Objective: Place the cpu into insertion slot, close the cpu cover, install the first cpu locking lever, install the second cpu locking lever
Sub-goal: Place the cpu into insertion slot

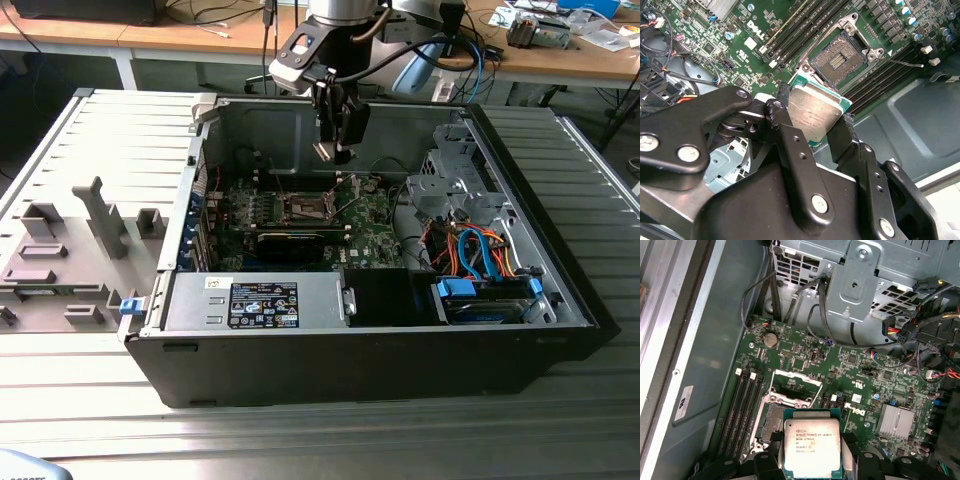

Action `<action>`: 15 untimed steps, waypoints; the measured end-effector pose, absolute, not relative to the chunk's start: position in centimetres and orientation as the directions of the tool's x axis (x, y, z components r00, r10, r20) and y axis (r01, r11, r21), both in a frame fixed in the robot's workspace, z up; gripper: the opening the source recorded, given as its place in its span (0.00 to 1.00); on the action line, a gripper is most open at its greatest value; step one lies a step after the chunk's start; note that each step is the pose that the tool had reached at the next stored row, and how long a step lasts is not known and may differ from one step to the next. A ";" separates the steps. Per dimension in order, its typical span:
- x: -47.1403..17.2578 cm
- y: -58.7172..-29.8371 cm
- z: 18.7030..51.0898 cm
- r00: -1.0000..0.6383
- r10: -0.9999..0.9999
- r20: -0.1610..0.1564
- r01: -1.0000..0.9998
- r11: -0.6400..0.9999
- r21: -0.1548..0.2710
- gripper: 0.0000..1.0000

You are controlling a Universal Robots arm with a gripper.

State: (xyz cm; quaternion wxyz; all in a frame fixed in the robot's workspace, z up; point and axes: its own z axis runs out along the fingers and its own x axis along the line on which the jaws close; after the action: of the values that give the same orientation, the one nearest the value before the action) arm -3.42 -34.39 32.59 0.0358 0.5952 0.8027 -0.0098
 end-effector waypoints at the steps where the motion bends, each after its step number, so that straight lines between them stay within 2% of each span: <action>1: -3.4 -34.4 32.6 -0.288 0.955 -0.069 0.956 0.291 0.027 0.55; 15: -3.4 -34.4 32.5 -0.282 0.957 -0.069 0.958 0.284 0.027 0.55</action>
State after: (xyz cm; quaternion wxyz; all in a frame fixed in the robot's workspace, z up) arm -3.42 -34.39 32.46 0.0358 0.5981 0.8006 -0.0100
